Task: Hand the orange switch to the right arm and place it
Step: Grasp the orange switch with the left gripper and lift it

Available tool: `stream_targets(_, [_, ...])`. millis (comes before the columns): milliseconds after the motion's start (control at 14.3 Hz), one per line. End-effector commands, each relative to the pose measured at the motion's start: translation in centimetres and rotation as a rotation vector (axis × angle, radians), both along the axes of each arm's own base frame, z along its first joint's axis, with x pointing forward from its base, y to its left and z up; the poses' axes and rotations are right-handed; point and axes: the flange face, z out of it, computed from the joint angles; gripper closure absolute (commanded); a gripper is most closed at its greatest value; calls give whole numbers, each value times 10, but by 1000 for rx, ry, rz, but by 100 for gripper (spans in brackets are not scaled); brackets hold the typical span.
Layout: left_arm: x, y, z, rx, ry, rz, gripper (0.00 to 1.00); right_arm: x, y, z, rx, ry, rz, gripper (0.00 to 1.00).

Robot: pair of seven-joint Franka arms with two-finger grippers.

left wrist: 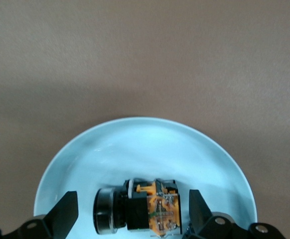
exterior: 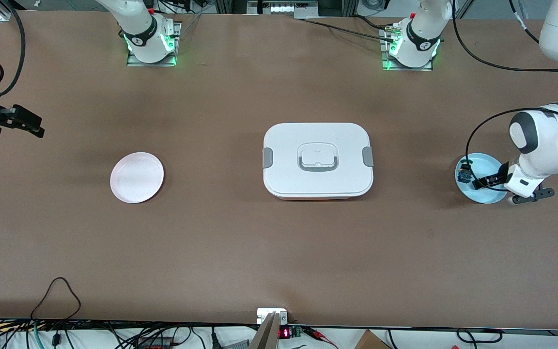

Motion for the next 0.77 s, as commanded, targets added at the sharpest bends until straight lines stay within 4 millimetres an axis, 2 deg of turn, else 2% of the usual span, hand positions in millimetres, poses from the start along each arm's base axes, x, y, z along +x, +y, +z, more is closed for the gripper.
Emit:
stream_targets(0, [-8, -2, -12, -4, 18, -6, 7, -2, -1, 7, 11, 0, 6, 0])
stream_targets(70, [-8, -2, -13, -4, 20, -6, 33, -2, -1, 7, 11, 0, 6, 0])
stream_targets(140, [-7, -2, -11, -4, 22, 0, 54, -3, -1, 6, 11, 2, 6, 0])
stream_targets(209, [-5, -1, -8, -2, 18, 0, 70, -2, -1, 6, 11, 2, 6, 0])
stream_targets(279, [-2, 0, -2, 1, 8, -3, 77, -2, -1, 5, 11, 3, 6, 0])
stream_targets(349, [1, 1, 5, 6, -5, -2, 80, -2, -1, 5, 11, 3, 6, 0])
stream_targets(628, [19, 1, 73, 23, -46, -132, 81, 0, 0, 2, 10, 7, 10, 0])
stream_targets(698, [24, 3, 84, 23, -41, -191, 81, 1, 3, 1, 12, 8, 15, 0])
